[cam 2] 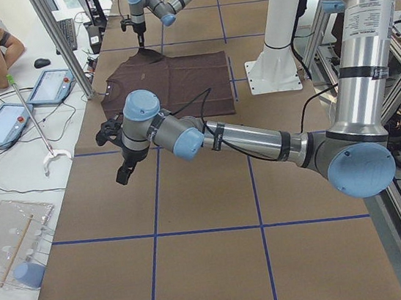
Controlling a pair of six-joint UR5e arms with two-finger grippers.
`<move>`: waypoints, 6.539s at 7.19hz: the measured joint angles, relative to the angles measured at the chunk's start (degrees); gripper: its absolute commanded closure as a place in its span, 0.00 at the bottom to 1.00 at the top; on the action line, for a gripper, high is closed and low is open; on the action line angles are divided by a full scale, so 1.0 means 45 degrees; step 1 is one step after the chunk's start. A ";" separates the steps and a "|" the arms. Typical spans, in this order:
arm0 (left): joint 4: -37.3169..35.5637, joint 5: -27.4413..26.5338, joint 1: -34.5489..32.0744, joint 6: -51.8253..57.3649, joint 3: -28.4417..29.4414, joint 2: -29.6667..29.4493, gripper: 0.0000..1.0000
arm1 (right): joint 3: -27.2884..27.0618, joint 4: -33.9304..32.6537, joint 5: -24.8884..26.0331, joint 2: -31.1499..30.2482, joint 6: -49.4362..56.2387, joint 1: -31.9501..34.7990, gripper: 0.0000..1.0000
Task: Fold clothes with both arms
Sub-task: 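Fold the sleeve inward over the shirt body with the right gripper, then release the sleeve and lift the right gripper while the left arm approaches the other sleeve, then grasp the sleeve nearest the left gripper and fold it inward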
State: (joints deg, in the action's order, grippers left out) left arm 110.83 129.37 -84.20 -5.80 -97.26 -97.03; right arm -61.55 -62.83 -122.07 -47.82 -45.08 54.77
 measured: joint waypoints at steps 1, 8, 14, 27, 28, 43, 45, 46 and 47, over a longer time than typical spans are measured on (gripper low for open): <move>-0.0004 0.0000 0.0000 0.0000 0.0002 -0.0001 0.00 | -0.0077 0.0000 -0.0031 0.0230 -0.0049 -0.0002 1.00; -0.0010 0.0013 0.0000 -0.0018 -0.0014 0.0001 0.00 | 0.1610 0.0113 0.1804 0.3191 -0.0900 -0.1743 0.00; 0.0328 -0.1173 0.3881 -0.6867 0.0362 -0.2549 0.00 | -0.2903 -0.4846 0.0329 0.1255 -0.1542 -0.1294 0.00; 0.5116 -0.6523 0.8109 -1.1935 0.7819 -0.6326 0.10 | -0.6082 -0.6586 -0.0779 -0.0592 -0.1646 -0.0437 0.00; 0.5117 -0.6523 0.8107 -1.1932 0.7824 -0.6302 0.13 | -0.6075 -0.6585 -0.0770 -0.0588 -0.1655 -0.0444 0.00; 0.1491 -0.5025 0.8076 -1.3273 0.6175 -0.8260 1.00 | -0.5839 -0.6581 -0.0743 -0.0616 -0.1484 -0.0432 0.00; 0.1402 -0.5282 0.8674 -1.4143 0.7178 -0.9263 1.00 | -0.5835 -0.6581 -0.0744 -0.0637 -0.1477 -0.0432 0.00; 0.1524 -0.5419 0.8812 -1.4278 0.7454 -0.9484 1.00 | -0.5836 -0.6573 -0.0745 -0.0634 -0.1485 -0.0432 0.00; 0.1800 -0.5483 0.8906 -1.4373 0.7877 -0.9752 1.00 | -0.5839 -0.6568 -0.0744 -0.0618 -0.1497 -0.0432 0.00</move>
State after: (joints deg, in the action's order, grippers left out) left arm 118.93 104.70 -44.12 -70.48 -61.82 -140.91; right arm -87.83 -92.38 -125.42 -50.60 -51.82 52.82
